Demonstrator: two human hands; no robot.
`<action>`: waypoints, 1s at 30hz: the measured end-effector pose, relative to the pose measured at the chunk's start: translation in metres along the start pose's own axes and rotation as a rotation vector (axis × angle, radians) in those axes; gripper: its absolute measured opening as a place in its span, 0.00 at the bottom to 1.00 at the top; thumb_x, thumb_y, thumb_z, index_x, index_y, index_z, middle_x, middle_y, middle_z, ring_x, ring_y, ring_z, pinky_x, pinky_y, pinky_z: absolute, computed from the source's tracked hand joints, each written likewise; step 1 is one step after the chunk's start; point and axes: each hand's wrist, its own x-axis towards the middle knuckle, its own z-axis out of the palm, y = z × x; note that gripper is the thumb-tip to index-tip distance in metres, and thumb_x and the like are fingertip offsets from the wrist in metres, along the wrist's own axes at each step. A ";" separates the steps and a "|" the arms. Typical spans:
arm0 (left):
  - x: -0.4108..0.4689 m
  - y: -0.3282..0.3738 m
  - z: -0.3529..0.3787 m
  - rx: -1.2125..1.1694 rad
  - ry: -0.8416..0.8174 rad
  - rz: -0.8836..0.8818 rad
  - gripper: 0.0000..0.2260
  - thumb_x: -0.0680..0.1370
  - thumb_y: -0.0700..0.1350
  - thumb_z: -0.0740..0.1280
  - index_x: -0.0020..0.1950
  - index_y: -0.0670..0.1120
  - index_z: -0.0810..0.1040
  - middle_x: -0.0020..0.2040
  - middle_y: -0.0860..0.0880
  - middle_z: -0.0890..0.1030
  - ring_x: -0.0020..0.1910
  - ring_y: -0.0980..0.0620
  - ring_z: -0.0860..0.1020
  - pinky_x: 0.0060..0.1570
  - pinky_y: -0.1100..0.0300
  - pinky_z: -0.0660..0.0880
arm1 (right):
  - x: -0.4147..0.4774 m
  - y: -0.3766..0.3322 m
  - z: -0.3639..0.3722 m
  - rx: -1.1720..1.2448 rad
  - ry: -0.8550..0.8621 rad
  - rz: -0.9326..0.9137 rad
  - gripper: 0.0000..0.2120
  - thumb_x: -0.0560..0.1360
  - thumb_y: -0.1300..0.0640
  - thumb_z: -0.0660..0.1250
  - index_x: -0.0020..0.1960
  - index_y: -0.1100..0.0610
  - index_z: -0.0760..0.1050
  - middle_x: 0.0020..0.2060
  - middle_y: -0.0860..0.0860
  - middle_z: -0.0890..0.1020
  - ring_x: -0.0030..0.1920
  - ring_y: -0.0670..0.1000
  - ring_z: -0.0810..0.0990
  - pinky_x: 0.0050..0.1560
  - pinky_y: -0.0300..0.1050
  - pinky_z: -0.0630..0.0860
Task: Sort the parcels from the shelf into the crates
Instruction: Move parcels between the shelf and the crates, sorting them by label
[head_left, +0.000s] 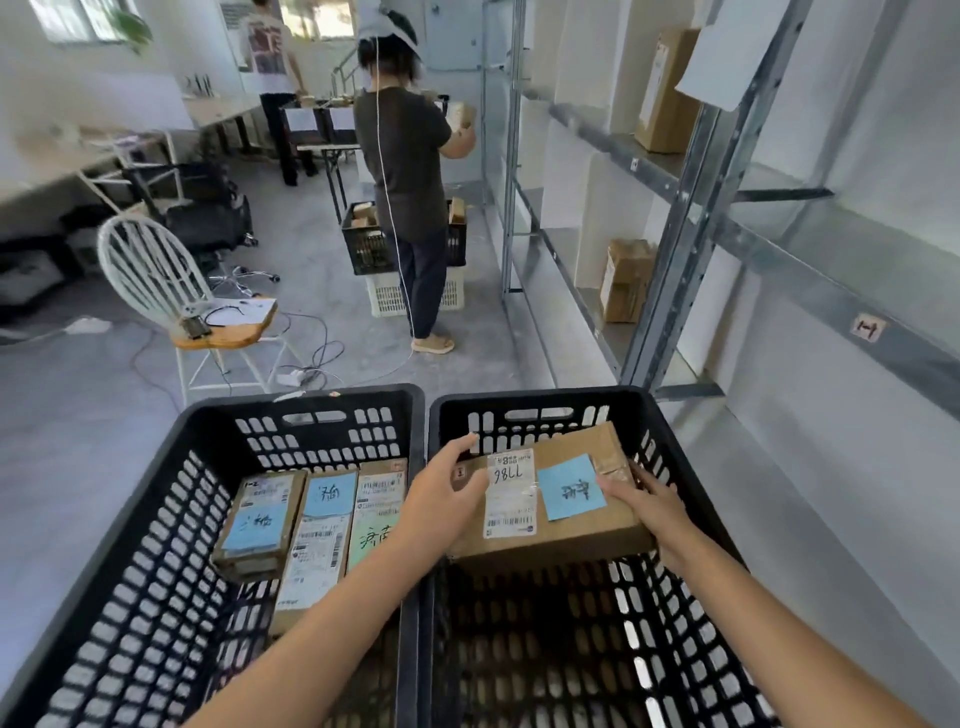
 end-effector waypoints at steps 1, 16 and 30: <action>0.000 -0.002 0.002 0.000 0.015 -0.013 0.21 0.81 0.49 0.64 0.75 0.55 0.67 0.73 0.56 0.70 0.71 0.58 0.66 0.64 0.63 0.62 | 0.006 0.004 -0.001 0.015 -0.009 0.011 0.33 0.69 0.50 0.78 0.72 0.45 0.71 0.49 0.54 0.85 0.41 0.52 0.86 0.31 0.41 0.80; -0.005 -0.016 -0.008 0.043 0.202 -0.083 0.20 0.81 0.49 0.65 0.73 0.58 0.69 0.67 0.63 0.73 0.65 0.67 0.70 0.62 0.67 0.64 | 0.098 0.068 0.018 0.124 0.009 0.092 0.22 0.75 0.56 0.72 0.68 0.51 0.75 0.49 0.56 0.85 0.49 0.58 0.84 0.44 0.49 0.81; -0.004 -0.003 0.004 0.286 0.041 0.023 0.21 0.82 0.47 0.63 0.76 0.53 0.67 0.73 0.57 0.70 0.72 0.59 0.67 0.69 0.66 0.61 | 0.045 0.041 0.034 -0.515 0.159 -0.249 0.24 0.82 0.57 0.60 0.77 0.58 0.62 0.70 0.57 0.72 0.59 0.53 0.78 0.41 0.35 0.76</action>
